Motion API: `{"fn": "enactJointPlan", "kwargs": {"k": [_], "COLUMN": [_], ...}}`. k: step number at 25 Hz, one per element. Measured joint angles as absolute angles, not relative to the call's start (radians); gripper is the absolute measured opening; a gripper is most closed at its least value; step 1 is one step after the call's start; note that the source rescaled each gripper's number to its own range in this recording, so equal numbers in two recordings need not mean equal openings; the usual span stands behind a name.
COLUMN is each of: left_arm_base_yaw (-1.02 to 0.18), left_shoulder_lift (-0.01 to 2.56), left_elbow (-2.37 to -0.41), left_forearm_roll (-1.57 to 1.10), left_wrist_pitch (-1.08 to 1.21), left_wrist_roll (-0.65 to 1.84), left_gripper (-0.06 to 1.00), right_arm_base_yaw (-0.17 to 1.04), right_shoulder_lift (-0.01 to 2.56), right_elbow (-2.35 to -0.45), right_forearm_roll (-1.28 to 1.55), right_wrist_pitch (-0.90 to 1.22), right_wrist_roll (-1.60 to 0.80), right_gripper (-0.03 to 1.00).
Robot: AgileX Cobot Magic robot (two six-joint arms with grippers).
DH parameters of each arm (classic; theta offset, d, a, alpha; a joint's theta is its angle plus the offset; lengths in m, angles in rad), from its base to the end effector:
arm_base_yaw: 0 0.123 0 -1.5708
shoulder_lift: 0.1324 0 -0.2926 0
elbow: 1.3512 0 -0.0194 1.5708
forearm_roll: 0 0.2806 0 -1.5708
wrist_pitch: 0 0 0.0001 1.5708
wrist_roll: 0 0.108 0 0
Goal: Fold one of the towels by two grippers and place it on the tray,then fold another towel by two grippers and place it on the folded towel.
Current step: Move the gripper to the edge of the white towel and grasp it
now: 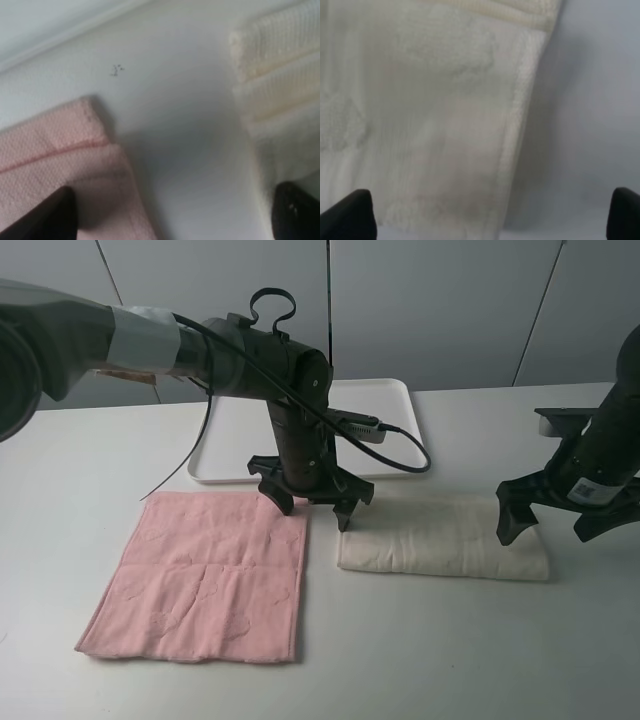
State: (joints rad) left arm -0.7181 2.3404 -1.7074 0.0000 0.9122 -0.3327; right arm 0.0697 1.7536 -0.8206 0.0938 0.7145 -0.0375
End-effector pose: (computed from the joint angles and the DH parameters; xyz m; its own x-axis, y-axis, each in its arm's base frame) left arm 0.3701 -0.3234 0.0680 -0.9221 0.3720 -0.1064 0.3775 0.9253 -0.0368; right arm 0.2914 0.0270 0.0962 -0.9993 -0.0363 -0.0106 -0.0369 0.9974 0.0617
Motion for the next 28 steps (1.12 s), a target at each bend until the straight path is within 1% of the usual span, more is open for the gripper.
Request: {"fn": "enactJointPlan", "kwargs": {"k": [11,18,25,26,28], "left_arm_base_yaw": [-0.718,-0.718,-0.718,-0.718,-0.718], "left_shoulder_lift": [2.340,2.340,2.340,2.340,2.340], "left_elbow": [-1.707,-1.707,-1.707,-1.707,-1.707], "left_forearm_roll": [0.000,0.000,0.000,0.000,0.000], "left_wrist_pitch": [0.912,0.912,0.912,0.912,0.912], "left_wrist_roll": [-0.331,-0.331,-0.331,-0.331,-0.331], "left_gripper": [0.99,0.99,0.99,0.99,0.99], "right_arm_base_yaw": [0.070,0.132,0.138,0.138,0.138], "right_shoulder_lift": [1.778,1.849,1.857,1.857,1.857], "right_elbow": [-0.821,-0.822,-0.822,-0.822,-0.822], "right_forearm_roll": [0.038,0.006,-0.037,-0.039,-0.039], "right_wrist_pitch": [0.634,0.599,0.574,0.572,0.568], "right_wrist_roll": [0.044,0.073,0.111,0.111,0.113], "right_gripper": [1.00,1.00,1.00,0.99,0.91]}}
